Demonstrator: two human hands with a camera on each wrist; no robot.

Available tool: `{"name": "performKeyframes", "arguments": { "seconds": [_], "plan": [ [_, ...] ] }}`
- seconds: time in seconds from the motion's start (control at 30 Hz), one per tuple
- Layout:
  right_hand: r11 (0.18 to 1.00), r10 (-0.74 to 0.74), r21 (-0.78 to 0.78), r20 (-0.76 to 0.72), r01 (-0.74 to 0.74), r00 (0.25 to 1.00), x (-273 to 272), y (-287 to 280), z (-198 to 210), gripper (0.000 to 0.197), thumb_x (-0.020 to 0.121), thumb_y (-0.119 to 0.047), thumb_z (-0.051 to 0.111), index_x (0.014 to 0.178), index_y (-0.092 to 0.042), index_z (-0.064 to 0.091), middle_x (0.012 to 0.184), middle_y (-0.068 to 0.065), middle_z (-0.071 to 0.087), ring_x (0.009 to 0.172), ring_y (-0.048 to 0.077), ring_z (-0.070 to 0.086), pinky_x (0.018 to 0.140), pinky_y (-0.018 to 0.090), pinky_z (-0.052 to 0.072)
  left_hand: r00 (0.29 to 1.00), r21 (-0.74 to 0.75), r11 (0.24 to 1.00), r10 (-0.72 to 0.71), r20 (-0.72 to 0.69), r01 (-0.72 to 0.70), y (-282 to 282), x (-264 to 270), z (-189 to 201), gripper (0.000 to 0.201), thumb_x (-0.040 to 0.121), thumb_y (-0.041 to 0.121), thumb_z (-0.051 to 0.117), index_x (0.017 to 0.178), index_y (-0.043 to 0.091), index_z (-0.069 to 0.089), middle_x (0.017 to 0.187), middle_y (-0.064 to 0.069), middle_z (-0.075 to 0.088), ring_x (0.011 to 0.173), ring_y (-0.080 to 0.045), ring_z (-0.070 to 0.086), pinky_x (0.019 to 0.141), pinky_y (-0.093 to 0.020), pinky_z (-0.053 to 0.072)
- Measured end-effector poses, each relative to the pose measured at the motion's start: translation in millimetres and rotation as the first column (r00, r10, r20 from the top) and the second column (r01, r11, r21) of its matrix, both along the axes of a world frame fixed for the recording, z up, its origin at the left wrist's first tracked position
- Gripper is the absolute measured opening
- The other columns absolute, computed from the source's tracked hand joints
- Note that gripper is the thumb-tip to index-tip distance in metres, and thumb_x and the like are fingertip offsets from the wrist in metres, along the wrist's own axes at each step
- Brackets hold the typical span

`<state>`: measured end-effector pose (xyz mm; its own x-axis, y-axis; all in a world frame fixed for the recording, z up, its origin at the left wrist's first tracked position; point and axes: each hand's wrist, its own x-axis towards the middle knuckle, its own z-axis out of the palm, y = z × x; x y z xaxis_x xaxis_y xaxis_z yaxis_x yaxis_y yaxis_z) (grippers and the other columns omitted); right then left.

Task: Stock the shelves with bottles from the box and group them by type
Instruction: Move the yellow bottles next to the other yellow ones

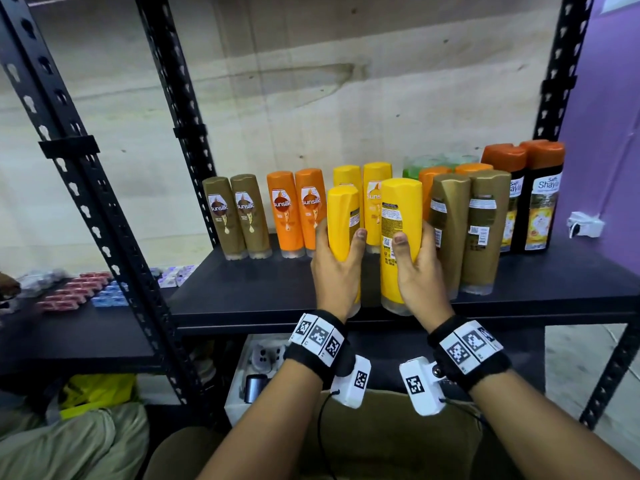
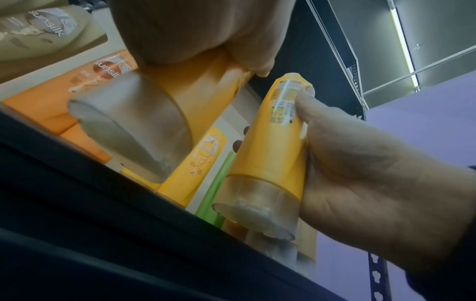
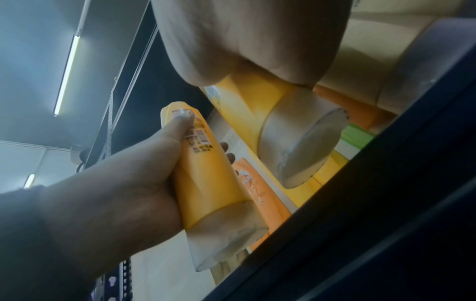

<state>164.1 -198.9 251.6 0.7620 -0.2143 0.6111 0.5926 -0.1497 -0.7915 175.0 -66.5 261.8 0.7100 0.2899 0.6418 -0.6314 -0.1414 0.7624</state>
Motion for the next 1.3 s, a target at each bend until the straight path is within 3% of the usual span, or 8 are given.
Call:
{"name": "performKeyframes", "arguments": {
  "seconds": [0.1, 0.37, 0.53, 0.7, 0.87, 0.97, 1.07, 1.3],
  "plan": [
    [1.0, 0.011, -0.012, -0.018, -0.012, 1.0, 8, 1, -3, 0.051, 0.096, -0.059, 0.047, 0.141, -0.035, 0.039, 0.123, -0.032, 0.057, 0.109, -0.017, 0.057, 0.084, 0.0, 0.041, 1.0, 0.01, 1.0, -0.005, -0.008, 0.005, -3, 8, -1, 0.043, 0.095, 0.039, 0.068, 0.133, 0.038, 0.048, 0.113, 0.025, 0.066, 0.103, 0.008, 0.065, 0.081, -0.009, 0.05],
    [0.999, -0.03, -0.031, -0.03, 0.029, 0.999, 29, 4, -8, 0.058, 0.087, -0.075, 0.051, 0.137, -0.052, 0.033, 0.115, -0.047, 0.055, 0.105, -0.021, 0.056, 0.079, -0.002, 0.041, 0.999, -0.004, 0.999, 0.038, -0.039, -0.038, -9, 31, -8, 0.052, 0.093, 0.047, 0.066, 0.138, 0.046, 0.041, 0.122, 0.021, 0.063, 0.108, 0.014, 0.06, 0.086, -0.006, 0.047],
    [0.998, -0.042, -0.059, -0.067, 0.038, 0.997, 37, 5, -21, 0.048, 0.086, -0.075, 0.053, 0.127, -0.068, 0.029, 0.119, -0.038, 0.057, 0.107, -0.013, 0.06, 0.082, 0.003, 0.046, 0.994, 0.016, 0.999, 0.05, -0.096, -0.049, -10, 41, -17, 0.047, 0.091, 0.054, 0.065, 0.132, 0.051, 0.042, 0.108, 0.038, 0.061, 0.098, 0.019, 0.059, 0.08, -0.002, 0.046],
    [1.0, 0.028, -0.007, -0.13, -0.029, 0.991, 46, 1, -30, 0.041, 0.085, -0.086, 0.033, 0.124, -0.071, 0.037, 0.121, -0.04, 0.058, 0.114, -0.011, 0.057, 0.096, 0.016, 0.044, 0.984, 0.029, 0.999, 0.045, -0.173, -0.041, -10, 41, -33, 0.045, 0.09, 0.062, 0.06, 0.129, 0.04, 0.05, 0.096, 0.049, 0.059, 0.091, 0.025, 0.057, 0.07, 0.004, 0.041],
    [0.995, 0.097, 0.025, -0.254, -0.094, 0.962, 51, -5, -34, 0.103, 0.078, -0.094, 0.019, 0.155, -0.029, 0.035, 0.157, -0.008, 0.042, 0.144, 0.009, 0.038, 0.123, 0.042, 0.026, 0.974, 0.023, 1.0, 0.018, -0.224, -0.013, -9, 39, -32, 0.043, 0.091, 0.072, 0.046, 0.125, 0.045, 0.044, 0.097, 0.054, 0.055, 0.091, 0.028, 0.054, 0.07, 0.004, 0.04],
    [0.993, 0.116, 0.057, -0.253, -0.105, 0.961, 51, -5, -35, 0.097, 0.078, -0.094, 0.024, 0.154, -0.035, 0.036, 0.155, -0.013, 0.042, 0.143, 0.004, 0.037, 0.123, 0.041, 0.025, 0.964, -0.036, 0.999, -0.031, -0.264, 0.023, -7, 39, -34, 0.061, 0.088, 0.08, 0.023, 0.131, 0.044, 0.047, 0.115, 0.037, 0.061, 0.105, 0.018, 0.056, 0.09, -0.01, 0.044],
    [0.99, 0.139, 0.028, -0.223, -0.136, 0.965, 48, -6, -32, 0.053, 0.087, -0.086, 0.029, 0.128, -0.061, 0.051, 0.128, -0.033, 0.057, 0.123, -0.01, 0.05, 0.107, 0.028, 0.038, 0.944, -0.124, 0.991, -0.088, -0.319, 0.05, -6, 39, -35, 0.084, 0.088, 0.084, 0.015, 0.146, 0.032, 0.046, 0.141, 0.007, 0.057, 0.129, -0.014, 0.054, 0.114, -0.042, 0.04],
    [0.986, 0.159, -0.02, -0.208, -0.167, 0.965, 49, -7, -31, 0.053, 0.078, -0.084, 0.052, 0.12, -0.052, 0.052, 0.128, -0.013, 0.058, 0.117, -0.001, 0.056, 0.102, 0.029, 0.042, 0.901, -0.184, 0.978, -0.166, -0.401, 0.098, -2, 40, -32, 0.078, 0.091, 0.082, 0.018, 0.139, 0.033, 0.054, 0.14, 0.001, 0.06, 0.129, -0.02, 0.056, 0.114, -0.05, 0.041]
  ]
}}
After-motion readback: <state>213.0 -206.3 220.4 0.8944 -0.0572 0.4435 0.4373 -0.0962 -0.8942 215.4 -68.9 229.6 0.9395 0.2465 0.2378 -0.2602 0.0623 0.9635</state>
